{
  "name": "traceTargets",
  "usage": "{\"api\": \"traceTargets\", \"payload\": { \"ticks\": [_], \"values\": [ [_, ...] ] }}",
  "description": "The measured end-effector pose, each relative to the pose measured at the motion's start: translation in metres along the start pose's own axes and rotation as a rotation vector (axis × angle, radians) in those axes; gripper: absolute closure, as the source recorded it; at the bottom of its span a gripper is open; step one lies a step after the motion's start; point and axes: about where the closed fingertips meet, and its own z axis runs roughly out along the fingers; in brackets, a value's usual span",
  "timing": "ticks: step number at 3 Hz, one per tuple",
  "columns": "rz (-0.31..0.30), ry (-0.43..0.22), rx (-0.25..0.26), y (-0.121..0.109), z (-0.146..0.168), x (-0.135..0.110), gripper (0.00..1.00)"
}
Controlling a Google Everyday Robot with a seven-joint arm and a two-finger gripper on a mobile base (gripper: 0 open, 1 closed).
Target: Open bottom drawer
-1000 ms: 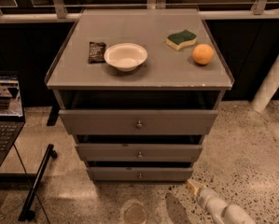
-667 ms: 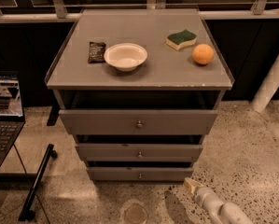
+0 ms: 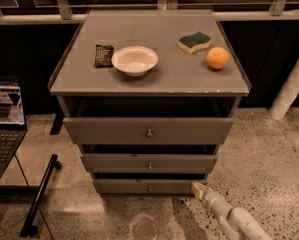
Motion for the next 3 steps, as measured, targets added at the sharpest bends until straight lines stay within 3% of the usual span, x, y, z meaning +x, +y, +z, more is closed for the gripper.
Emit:
{"api": "traceTargets", "payload": {
  "ticks": [1,2,3],
  "values": [
    [0.005,-0.012,0.012,0.000,0.004,0.000,1.00],
    [-0.009,-0.067,0.026,-0.002,0.030,-0.003,1.00],
    [-0.012,-0.133,0.022,-0.016,0.080,-0.022,1.00]
  ]
}}
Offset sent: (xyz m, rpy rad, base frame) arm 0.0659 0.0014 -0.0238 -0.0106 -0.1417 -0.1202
